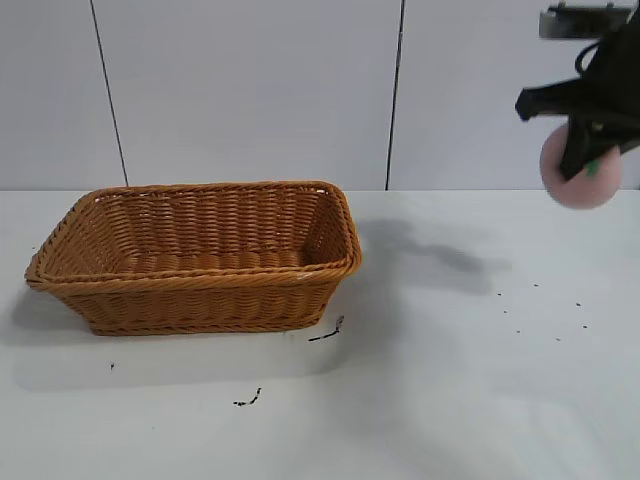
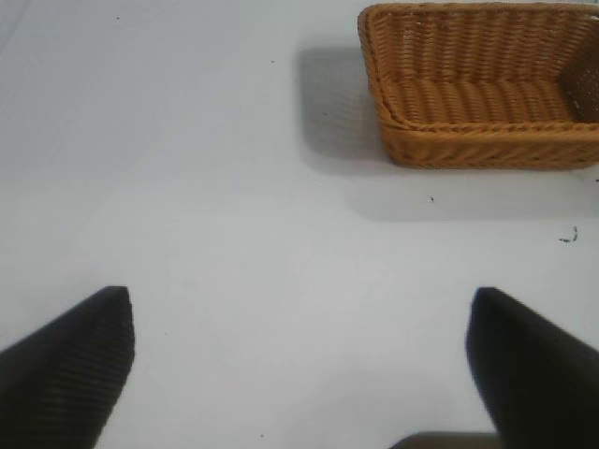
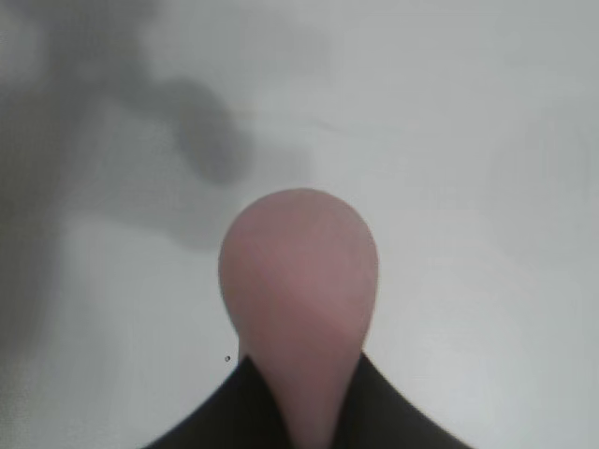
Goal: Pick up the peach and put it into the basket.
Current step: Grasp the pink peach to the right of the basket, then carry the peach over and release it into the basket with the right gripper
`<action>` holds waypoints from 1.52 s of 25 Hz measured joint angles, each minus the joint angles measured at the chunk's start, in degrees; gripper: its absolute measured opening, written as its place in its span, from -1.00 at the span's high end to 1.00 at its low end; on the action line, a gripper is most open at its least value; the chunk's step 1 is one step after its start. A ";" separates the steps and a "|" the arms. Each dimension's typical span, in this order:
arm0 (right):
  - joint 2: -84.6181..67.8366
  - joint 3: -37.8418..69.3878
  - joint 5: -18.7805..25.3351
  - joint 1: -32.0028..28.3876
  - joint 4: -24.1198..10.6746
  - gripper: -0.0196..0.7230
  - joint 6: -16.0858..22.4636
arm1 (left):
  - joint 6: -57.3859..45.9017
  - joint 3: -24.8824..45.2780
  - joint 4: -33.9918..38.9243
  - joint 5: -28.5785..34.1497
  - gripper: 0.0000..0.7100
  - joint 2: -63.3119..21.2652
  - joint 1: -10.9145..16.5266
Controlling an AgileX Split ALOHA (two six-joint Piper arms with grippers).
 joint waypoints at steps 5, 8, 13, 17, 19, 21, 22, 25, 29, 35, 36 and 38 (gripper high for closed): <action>2.46 -11.56 6.05 0.77 1.79 0.97 0.00 | 0.00 0.00 0.00 0.00 -0.95 0.00 0.00; 6.27 -19.49 8.81 3.80 1.92 0.97 0.00 | 0.00 0.00 0.00 0.00 -0.95 0.00 0.00; 13.54 -31.63 13.52 12.68 2.45 0.97 0.00 | 0.00 0.00 0.00 0.00 -0.95 0.00 0.00; 17.31 -37.74 14.19 20.78 2.77 0.97 -0.05 | 0.00 0.00 0.00 0.00 -0.95 0.00 0.00; 18.87 -38.67 14.13 24.55 2.89 0.97 -0.14 | 0.00 0.00 0.00 0.00 -0.95 0.00 0.00; 20.46 -38.89 13.52 27.56 2.95 0.97 -0.19 | 0.00 0.00 0.00 0.00 -0.95 0.00 0.00; 21.50 -38.89 12.84 28.98 2.95 0.97 -0.19 | 0.00 0.00 0.00 0.00 -0.95 0.00 0.00; 24.87 -38.92 9.57 32.03 2.96 0.97 -0.25 | 0.00 0.00 0.00 0.00 -0.95 0.00 0.00; 30.33 -38.92 3.39 33.58 3.13 0.97 -0.38 | 0.00 0.00 0.00 0.00 -0.95 0.00 0.00; 37.49 -38.92 -1.06 33.52 2.85 0.97 -0.38 | 0.00 0.00 0.00 0.00 -0.95 0.00 0.00; 38.23 -38.92 -1.06 33.52 2.85 0.97 -0.38 | 0.00 0.00 0.00 0.00 -0.95 0.00 0.00; 39.04 -38.92 -1.06 33.52 2.85 0.92 -0.38 | 0.00 0.00 0.00 0.00 -0.95 0.00 0.00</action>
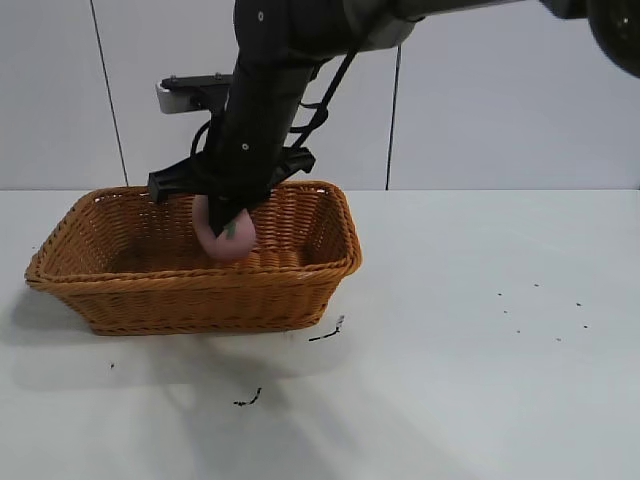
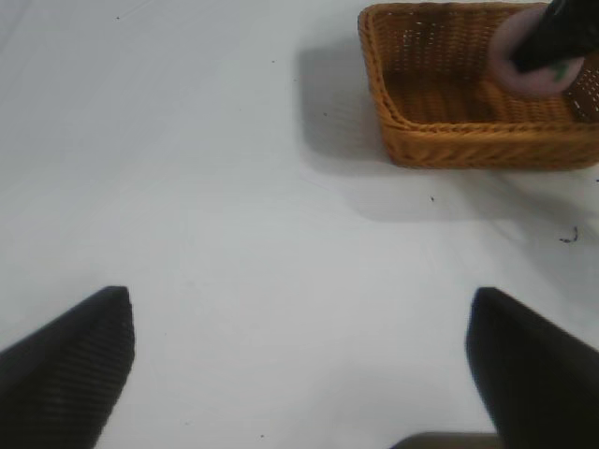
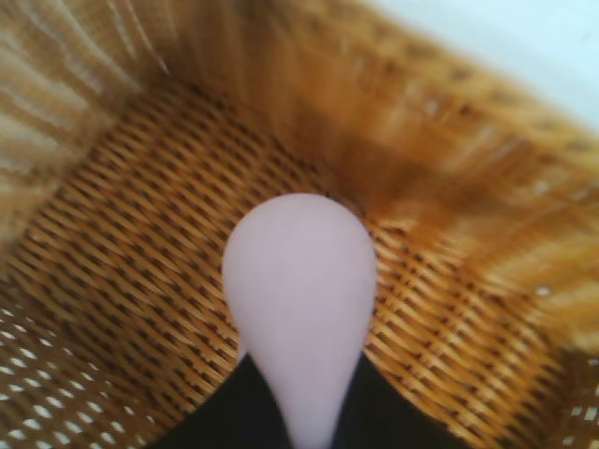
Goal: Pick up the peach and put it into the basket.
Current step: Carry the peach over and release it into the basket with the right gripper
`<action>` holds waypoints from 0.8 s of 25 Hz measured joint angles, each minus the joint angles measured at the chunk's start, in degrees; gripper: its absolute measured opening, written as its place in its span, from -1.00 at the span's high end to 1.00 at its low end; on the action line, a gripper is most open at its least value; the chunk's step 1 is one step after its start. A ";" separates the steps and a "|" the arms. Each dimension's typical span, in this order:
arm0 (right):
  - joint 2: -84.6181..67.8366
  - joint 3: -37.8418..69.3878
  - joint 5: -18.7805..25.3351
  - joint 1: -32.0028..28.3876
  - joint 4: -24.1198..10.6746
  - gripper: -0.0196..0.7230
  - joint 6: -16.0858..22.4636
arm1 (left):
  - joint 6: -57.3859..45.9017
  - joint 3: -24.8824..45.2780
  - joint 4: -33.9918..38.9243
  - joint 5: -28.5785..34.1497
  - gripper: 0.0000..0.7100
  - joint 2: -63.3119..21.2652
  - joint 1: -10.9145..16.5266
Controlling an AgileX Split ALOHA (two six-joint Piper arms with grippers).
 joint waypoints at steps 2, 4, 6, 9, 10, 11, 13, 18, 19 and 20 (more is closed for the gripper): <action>0.10 0.00 0.11 0.00 0.00 0.66 0.00 | 0.00 0.00 0.00 0.00 -0.95 0.00 0.00; 0.10 0.00 0.18 0.00 0.05 0.19 0.00 | 0.00 0.00 0.00 0.00 -0.95 0.00 0.00; 0.10 0.00 0.50 0.00 0.05 -0.40 0.00 | 0.00 0.00 0.00 0.00 -0.95 0.00 0.00; -0.25 0.00 1.18 0.00 0.05 -0.81 0.00 | 0.00 0.00 0.00 0.00 -0.95 0.00 0.00; -0.54 0.00 1.86 0.00 0.05 -0.85 0.00 | 0.00 0.00 0.00 0.00 -0.95 0.00 0.00; -0.89 0.00 2.47 0.00 0.05 -0.88 0.00 | 0.00 0.00 0.00 0.00 -0.95 0.00 0.00; -2.24 0.00 3.69 0.00 0.05 -0.90 0.00 | 0.00 0.00 0.00 0.00 -0.95 0.00 0.00; -7.90 0.00 5.80 -1.52 0.27 -0.91 0.00 | 0.00 0.00 0.00 0.00 -0.95 0.00 0.00; -9.23 0.00 6.36 -2.48 0.27 -0.91 0.00 | 0.00 0.00 0.00 0.00 -0.95 0.00 0.00; -10.43 0.00 6.59 -3.71 0.27 -0.91 0.00 | 0.00 0.00 0.00 0.00 -0.95 0.00 0.00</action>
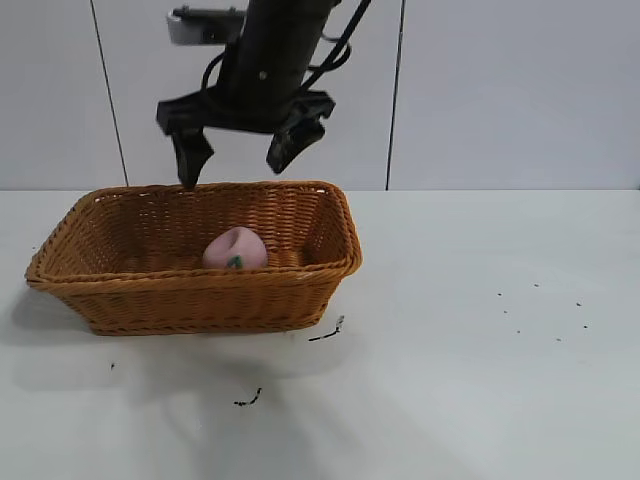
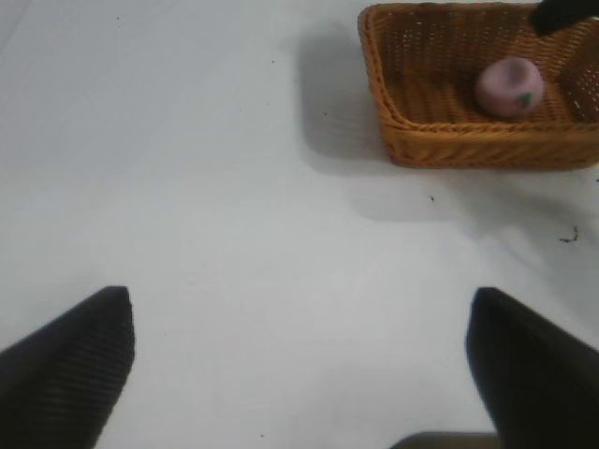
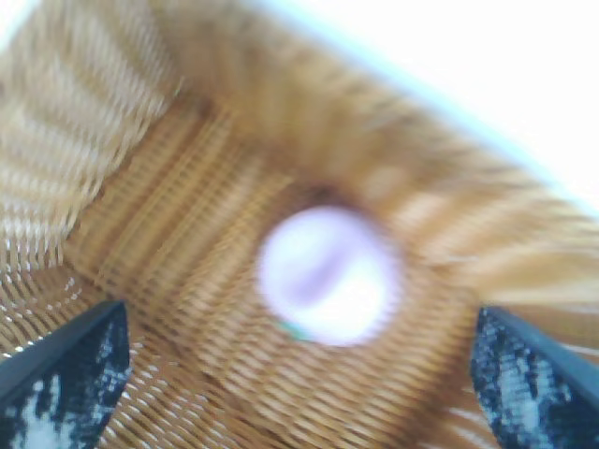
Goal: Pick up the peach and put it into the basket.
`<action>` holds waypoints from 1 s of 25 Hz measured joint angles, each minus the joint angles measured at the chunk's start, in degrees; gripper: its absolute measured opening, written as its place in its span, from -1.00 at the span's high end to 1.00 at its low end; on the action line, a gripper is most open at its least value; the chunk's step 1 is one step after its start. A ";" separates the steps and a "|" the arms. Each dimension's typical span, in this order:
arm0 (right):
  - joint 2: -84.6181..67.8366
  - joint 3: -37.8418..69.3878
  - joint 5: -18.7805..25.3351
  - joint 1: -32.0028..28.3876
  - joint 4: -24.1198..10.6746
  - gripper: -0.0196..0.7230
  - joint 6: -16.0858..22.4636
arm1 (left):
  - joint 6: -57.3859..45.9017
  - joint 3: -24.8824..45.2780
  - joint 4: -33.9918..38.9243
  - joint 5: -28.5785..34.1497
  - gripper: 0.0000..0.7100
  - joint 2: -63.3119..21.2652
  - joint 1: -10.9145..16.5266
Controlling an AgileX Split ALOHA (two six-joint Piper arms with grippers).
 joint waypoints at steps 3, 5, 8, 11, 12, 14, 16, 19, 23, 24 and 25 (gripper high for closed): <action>-2.41 -0.04 0.71 -4.97 0.05 -0.91 0.00 | 0.00 0.00 0.00 0.00 -0.95 0.00 0.00; -3.08 -0.04 2.24 -9.42 0.00 -0.91 0.00 | 0.00 0.00 0.00 0.00 -0.95 0.00 0.00; -3.47 -0.07 4.87 -16.25 -0.49 -0.91 0.00 | 0.00 0.00 0.00 0.00 -0.95 0.00 0.00; -3.53 -0.12 7.12 -22.69 -0.67 -0.92 0.00 | 0.00 0.00 0.00 0.00 -0.95 0.00 0.00; -3.53 -0.11 7.91 -24.67 -0.75 -0.92 0.00 | 0.00 0.00 0.00 0.00 -0.95 0.00 0.00; -3.53 -0.11 9.21 -27.79 -0.86 -0.92 0.00 | 0.00 0.00 0.00 0.00 -0.95 0.00 0.00; -3.65 -0.11 10.54 -30.19 -0.86 -0.92 0.00 | 0.00 0.00 0.00 0.00 -0.95 0.00 0.00; -4.25 -0.11 12.65 -32.55 -0.91 -0.93 0.00 | 0.00 0.00 0.00 0.00 -0.95 0.00 0.00; -5.39 -0.04 14.99 -33.12 -1.12 -0.93 0.00 | 0.00 0.00 0.00 0.00 -0.95 0.00 0.00; -5.60 0.08 14.99 -33.12 -1.13 -0.93 0.00 | 0.00 0.00 0.00 0.00 -0.95 0.00 0.00; -5.91 0.29 14.99 -33.12 -1.13 -0.93 0.00 | 0.00 0.00 0.00 0.00 -0.95 0.00 0.00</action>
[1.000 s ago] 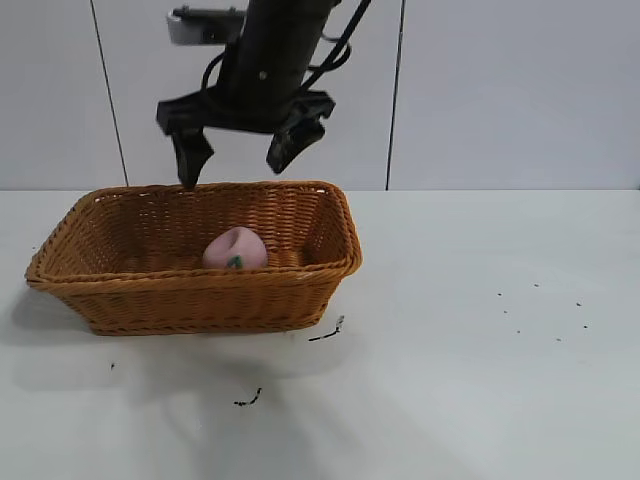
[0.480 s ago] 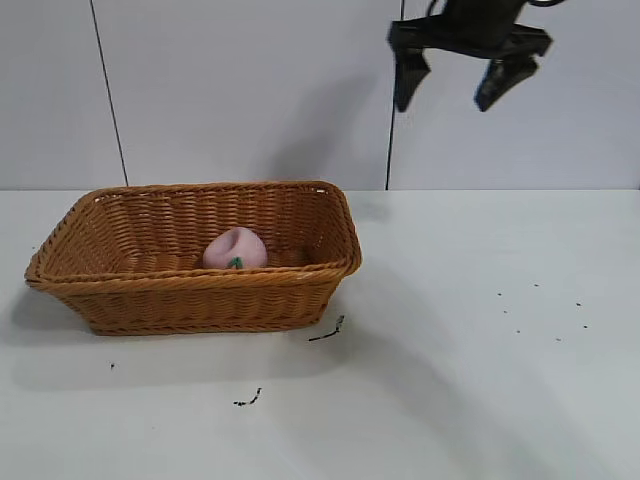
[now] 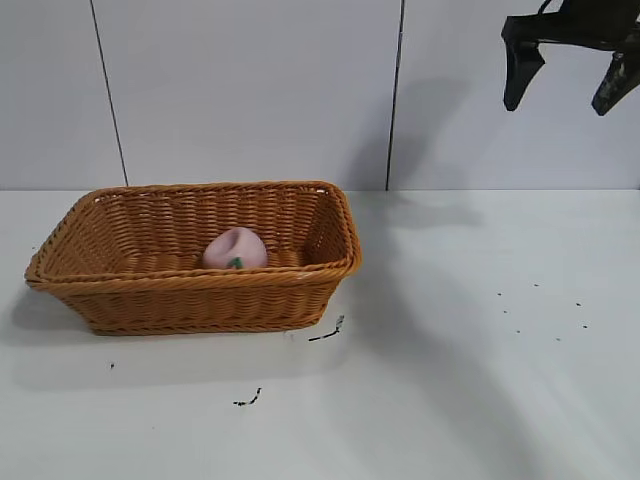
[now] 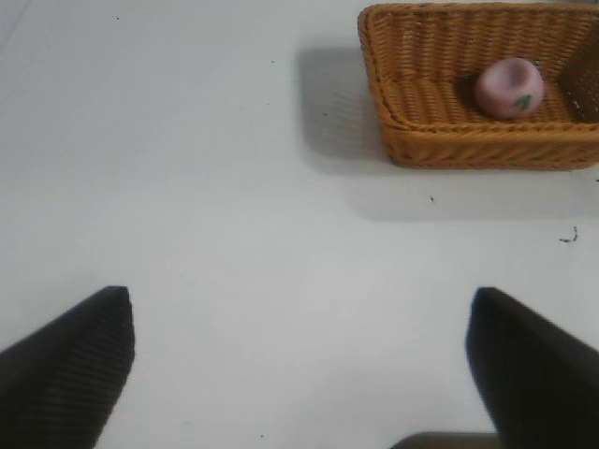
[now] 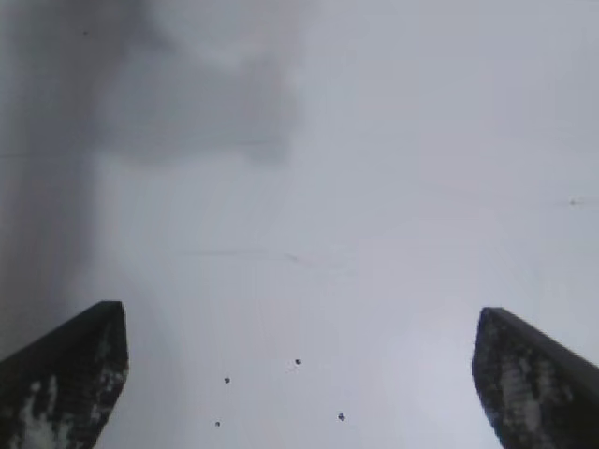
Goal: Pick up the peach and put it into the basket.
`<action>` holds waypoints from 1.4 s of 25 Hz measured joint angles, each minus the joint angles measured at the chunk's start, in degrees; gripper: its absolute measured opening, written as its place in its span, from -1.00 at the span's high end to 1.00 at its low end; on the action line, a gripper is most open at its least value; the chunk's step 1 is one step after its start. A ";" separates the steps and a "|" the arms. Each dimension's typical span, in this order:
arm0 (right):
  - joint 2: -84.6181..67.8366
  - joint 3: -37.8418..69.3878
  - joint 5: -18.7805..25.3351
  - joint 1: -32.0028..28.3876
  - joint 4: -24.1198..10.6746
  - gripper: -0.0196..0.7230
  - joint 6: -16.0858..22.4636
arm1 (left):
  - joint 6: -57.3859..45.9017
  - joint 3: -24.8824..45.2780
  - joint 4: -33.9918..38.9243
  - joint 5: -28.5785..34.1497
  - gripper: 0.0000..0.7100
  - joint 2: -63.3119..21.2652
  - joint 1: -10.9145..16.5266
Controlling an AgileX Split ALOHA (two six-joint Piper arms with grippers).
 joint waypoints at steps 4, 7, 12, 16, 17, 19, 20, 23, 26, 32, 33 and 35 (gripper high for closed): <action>-3.54 5.03 -0.05 0.00 0.54 -0.93 0.00 | 0.00 0.00 0.00 0.00 -0.95 0.00 0.00; -9.46 13.01 -0.05 0.00 0.65 -0.93 0.00 | 0.00 0.00 0.00 0.00 -0.95 0.00 0.00; -24.95 30.91 -0.11 0.00 0.81 -0.93 -1.74 | 0.00 0.00 0.00 0.00 -0.95 0.00 0.00; -39.19 46.89 -0.09 0.00 0.88 -0.93 -2.18 | 0.00 0.00 0.00 0.00 -0.95 0.00 0.00; -43.32 50.94 -0.03 0.00 0.93 -0.93 -2.18 | 0.00 0.00 0.00 0.00 -0.95 0.00 0.00; -51.45 58.19 0.07 0.00 0.93 -0.93 -2.18 | 0.00 0.00 0.00 0.00 -0.95 0.00 0.00; -54.85 62.01 0.15 0.00 0.93 -0.93 -2.18 | 0.00 0.00 0.00 0.00 -0.95 0.00 0.00; -66.40 72.05 -1.02 0.00 0.93 -0.93 -2.10 | 0.00 0.00 0.00 0.00 -0.95 0.00 0.00; -79.53 80.60 -5.72 0.00 0.93 -0.93 -1.93 | 0.00 0.00 0.00 0.00 -0.95 0.00 0.00; -102.88 92.11 -10.27 0.00 0.93 -0.93 -0.93 | 0.00 0.00 0.00 0.00 -0.95 0.00 0.00; -106.06 92.48 -10.08 0.00 0.87 -0.93 -0.74 | 0.00 0.00 0.00 0.00 -0.95 0.00 0.00; -111.07 92.67 -10.32 0.00 0.87 -0.93 -0.40 | 0.00 0.00 0.00 0.00 -0.95 0.00 0.00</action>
